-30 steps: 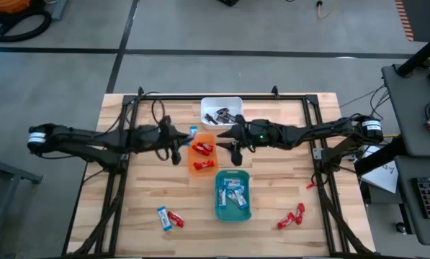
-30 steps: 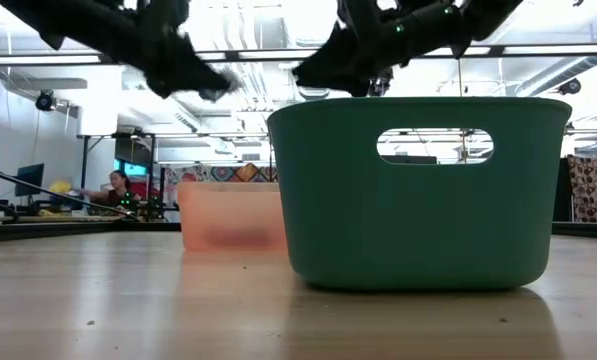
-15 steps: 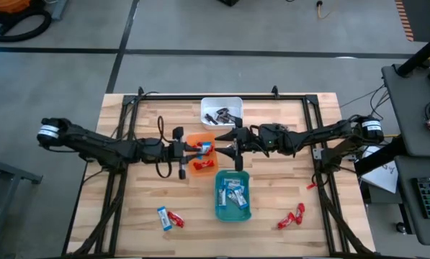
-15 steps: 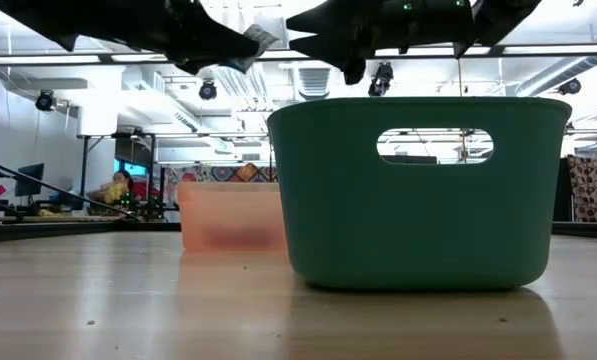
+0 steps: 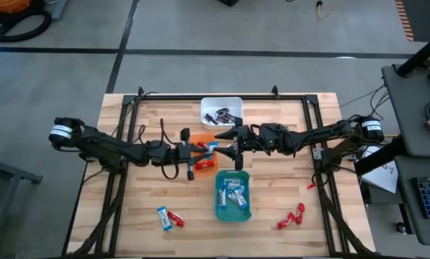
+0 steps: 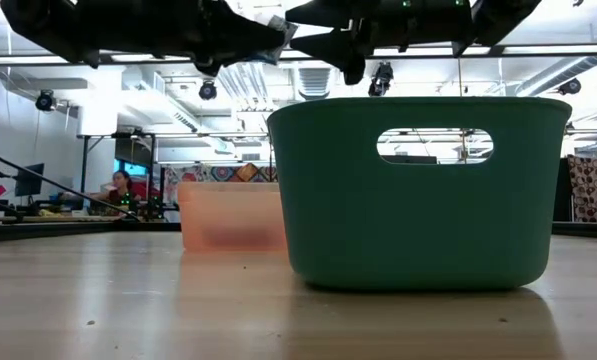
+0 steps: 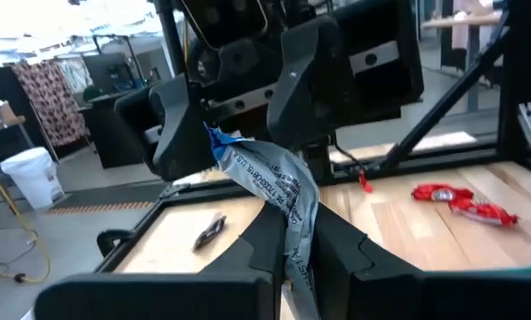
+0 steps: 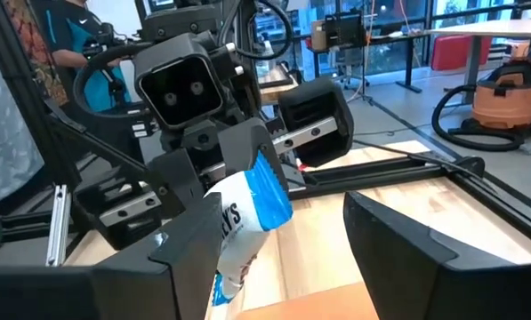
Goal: Sort candy
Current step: Put the white chocolate bar into the green bin
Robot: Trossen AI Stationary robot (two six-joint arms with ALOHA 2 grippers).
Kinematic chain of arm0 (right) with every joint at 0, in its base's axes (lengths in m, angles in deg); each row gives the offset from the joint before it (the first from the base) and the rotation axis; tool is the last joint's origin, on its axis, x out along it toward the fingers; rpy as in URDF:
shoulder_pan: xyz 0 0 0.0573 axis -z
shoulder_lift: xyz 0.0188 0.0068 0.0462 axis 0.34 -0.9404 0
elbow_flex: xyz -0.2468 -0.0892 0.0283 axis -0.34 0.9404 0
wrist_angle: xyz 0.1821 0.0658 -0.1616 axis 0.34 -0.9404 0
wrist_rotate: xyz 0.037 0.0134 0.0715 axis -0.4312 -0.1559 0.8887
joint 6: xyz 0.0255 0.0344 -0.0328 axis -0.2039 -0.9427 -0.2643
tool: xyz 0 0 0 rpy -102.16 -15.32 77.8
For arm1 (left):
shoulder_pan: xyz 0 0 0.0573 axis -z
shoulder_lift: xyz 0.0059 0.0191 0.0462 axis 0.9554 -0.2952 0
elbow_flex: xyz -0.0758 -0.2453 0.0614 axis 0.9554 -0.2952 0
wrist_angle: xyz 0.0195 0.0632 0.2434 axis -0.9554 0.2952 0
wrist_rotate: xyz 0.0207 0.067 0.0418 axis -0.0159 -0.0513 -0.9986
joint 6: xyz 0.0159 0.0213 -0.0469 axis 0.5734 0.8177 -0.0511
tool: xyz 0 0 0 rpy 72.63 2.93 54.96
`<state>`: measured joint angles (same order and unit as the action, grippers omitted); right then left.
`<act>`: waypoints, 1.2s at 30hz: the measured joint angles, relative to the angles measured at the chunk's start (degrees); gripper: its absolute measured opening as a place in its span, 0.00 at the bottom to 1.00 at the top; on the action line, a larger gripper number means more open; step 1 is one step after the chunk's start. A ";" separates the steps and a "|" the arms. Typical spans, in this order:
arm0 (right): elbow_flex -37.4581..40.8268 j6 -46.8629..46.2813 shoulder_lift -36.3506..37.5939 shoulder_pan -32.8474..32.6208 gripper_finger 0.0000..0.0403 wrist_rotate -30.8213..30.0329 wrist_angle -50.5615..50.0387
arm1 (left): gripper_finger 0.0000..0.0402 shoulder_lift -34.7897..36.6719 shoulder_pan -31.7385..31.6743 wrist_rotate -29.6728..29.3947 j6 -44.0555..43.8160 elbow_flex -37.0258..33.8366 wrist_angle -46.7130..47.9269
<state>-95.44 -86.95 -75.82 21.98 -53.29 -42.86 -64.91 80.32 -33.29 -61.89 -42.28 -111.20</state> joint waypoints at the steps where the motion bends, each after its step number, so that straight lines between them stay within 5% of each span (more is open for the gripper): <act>1: 0.00 -0.23 0.00 0.00 0.56 0.00 0.03 | 0.04 -0.54 0.00 -0.02 -0.01 0.01 -1.08; 11: 0.00 -0.93 0.00 -0.33 0.50 0.80 -0.01 | 0.04 -6.27 0.00 -0.47 -0.35 0.02 -10.58; 24: 0.00 0.23 0.02 -0.37 0.06 3.25 0.03 | 0.04 -6.73 -0.02 -0.85 -0.60 0.02 -11.02; 36: 0.00 0.38 0.74 -0.40 0.06 3.76 -1.01 | 0.25 -6.67 0.13 -3.12 -7.82 0.04 -5.99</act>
<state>-95.44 -86.57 -75.07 21.59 -49.53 -43.87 -71.58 80.45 -36.41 -69.71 -42.24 -117.19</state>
